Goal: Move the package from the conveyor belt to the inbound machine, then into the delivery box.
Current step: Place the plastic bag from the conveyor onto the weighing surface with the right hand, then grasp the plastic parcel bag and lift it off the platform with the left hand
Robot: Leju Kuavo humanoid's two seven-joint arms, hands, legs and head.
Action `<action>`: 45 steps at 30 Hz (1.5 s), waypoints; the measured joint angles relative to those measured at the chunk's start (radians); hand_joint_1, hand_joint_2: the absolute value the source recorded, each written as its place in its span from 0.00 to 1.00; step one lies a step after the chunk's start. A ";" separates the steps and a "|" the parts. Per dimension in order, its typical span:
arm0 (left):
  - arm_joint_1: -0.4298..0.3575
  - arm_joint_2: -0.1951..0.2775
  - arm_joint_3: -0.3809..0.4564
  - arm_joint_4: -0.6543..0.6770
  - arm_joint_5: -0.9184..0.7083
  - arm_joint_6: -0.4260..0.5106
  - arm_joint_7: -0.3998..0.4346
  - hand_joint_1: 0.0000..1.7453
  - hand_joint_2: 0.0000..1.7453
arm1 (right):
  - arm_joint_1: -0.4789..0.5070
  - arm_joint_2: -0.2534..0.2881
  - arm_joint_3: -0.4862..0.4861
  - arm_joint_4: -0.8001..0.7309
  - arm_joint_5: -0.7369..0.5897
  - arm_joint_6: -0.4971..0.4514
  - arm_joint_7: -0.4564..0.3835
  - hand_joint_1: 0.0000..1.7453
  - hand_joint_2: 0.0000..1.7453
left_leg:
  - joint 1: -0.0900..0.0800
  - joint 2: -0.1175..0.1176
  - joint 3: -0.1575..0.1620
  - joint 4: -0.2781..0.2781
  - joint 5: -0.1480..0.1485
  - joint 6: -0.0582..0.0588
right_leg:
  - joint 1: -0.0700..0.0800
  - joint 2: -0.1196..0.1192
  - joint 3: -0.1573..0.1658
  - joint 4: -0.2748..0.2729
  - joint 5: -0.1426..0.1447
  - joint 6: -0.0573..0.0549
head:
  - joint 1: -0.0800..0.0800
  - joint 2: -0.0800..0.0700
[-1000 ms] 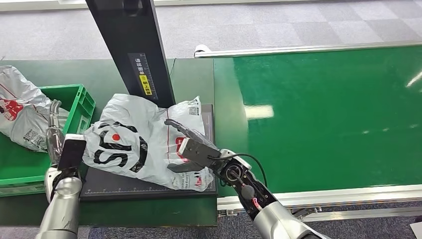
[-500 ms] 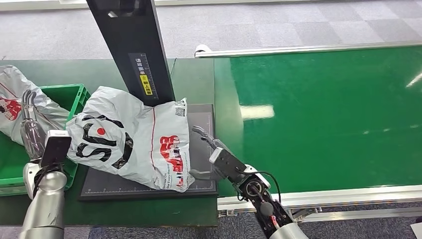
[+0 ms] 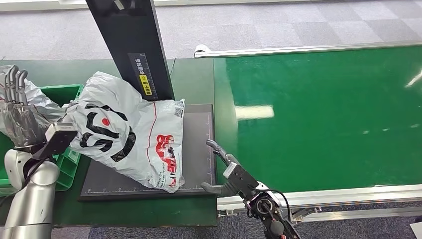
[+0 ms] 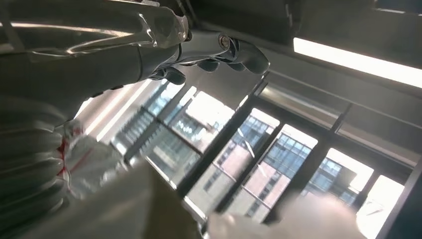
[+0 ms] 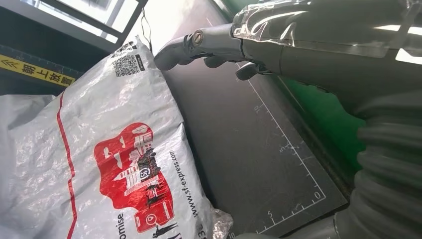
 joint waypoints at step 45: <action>-0.201 -0.030 -0.642 0.606 -0.171 -0.338 0.036 0.75 1.00 | 0.132 -0.014 -0.204 -0.268 -0.045 -0.052 0.024 0.00 1.00 | -0.001 -0.008 0.010 0.000 0.000 0.000 | -0.001 -0.006 0.013 -0.001 0.000 0.000 | 0.000 0.000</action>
